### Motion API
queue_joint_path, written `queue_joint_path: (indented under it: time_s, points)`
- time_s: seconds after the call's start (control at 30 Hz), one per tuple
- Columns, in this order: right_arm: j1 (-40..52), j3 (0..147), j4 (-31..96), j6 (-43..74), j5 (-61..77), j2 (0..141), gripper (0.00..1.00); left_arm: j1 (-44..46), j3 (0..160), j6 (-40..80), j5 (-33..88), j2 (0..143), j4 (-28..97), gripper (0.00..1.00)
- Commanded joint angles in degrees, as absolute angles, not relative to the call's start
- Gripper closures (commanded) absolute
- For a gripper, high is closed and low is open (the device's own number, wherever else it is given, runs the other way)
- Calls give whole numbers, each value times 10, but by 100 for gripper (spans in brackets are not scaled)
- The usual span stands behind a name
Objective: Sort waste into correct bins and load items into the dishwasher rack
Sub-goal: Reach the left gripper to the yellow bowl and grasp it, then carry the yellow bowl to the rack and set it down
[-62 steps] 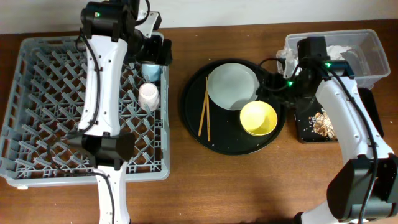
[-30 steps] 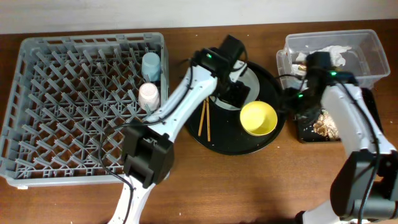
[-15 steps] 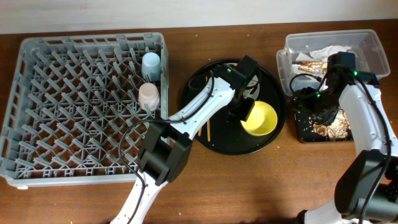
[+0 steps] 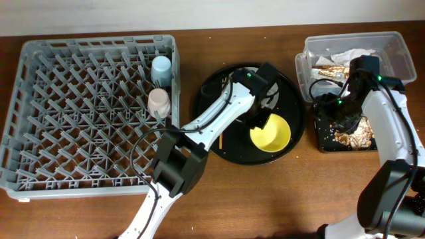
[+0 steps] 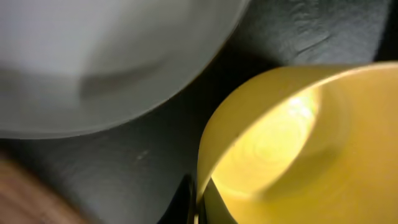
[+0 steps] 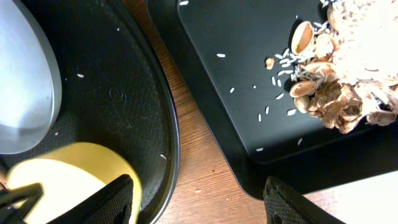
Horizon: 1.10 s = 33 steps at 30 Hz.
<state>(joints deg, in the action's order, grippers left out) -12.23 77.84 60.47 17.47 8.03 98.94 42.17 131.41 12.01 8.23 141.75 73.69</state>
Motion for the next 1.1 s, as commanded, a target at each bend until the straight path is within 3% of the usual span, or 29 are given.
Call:
queue_joint_path:
  time_s: [0.0,0.13,0.3,0.5,0.63,0.87,1.07]
  points:
    - [-124,788,606,169,81,978,31,418,1508,107,-107,1407,863,99]
    - [-124,788,606,169,82,978,31,402,1689,93,-261,1389,967,99]
    - [-124,788,607,167,81,978,31,377,1665,61,-409,1286,967,99]
    - [-124,788,602,168,82,978,31,245,1349,142,-503,1062,967,99]
    - [-124,788,597,168,82,978,30,175,1203,171,-509,1036,964,99]
    - [-124,786,582,167,81,979,30,215,1032,290,-640,1038,959,99]
    - [-124,764,562,167,81,979,31,296,879,294,-717,1039,858,99]
